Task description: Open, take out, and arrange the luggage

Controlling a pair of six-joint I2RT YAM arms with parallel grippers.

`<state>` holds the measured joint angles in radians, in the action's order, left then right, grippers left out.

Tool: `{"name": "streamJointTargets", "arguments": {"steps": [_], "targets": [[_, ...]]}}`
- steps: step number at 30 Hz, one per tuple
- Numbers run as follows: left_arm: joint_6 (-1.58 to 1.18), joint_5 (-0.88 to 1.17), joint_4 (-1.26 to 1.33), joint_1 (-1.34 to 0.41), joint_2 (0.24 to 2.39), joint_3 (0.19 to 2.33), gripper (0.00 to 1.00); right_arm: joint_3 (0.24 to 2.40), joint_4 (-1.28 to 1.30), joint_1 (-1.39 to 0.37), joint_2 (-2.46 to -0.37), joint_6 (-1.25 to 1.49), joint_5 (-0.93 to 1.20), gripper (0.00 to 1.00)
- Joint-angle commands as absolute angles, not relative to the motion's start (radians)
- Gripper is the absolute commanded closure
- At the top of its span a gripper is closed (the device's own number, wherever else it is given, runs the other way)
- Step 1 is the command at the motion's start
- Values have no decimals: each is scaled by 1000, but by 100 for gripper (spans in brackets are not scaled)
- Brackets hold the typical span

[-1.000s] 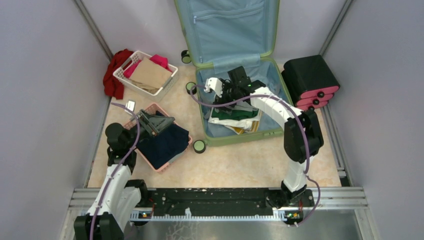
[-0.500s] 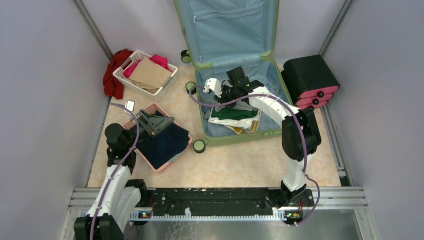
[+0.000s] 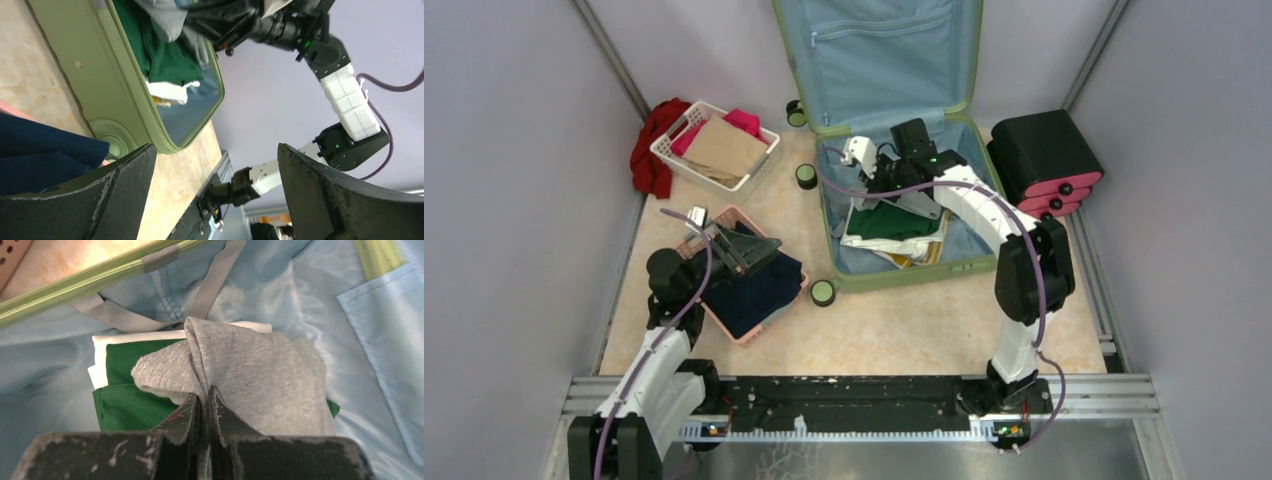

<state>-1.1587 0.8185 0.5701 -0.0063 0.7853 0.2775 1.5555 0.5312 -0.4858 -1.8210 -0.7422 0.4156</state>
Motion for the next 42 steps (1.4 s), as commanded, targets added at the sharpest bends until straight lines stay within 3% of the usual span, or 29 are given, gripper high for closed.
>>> {"name": "streamJointTargets", "arguments": {"steps": [1,7,25,32,42], "targets": [[-1180,760,647,-90,839,302,4,1630,506,-466,-1721,-693,517,100],[-1177,636,669,-220,961,376,5,1615,485,-442,-1685,-671,587,100],[-1432,448,983,-396,1447,639,4,1541,392,-341,-1515,-568,767,100],[-1516,352,948,-472,1570,750,2,1499,359,-304,-1476,-528,813,100],[-1693,89,830,-584,1585,745,1,1481,326,-288,-1470,-497,833,100]]}}
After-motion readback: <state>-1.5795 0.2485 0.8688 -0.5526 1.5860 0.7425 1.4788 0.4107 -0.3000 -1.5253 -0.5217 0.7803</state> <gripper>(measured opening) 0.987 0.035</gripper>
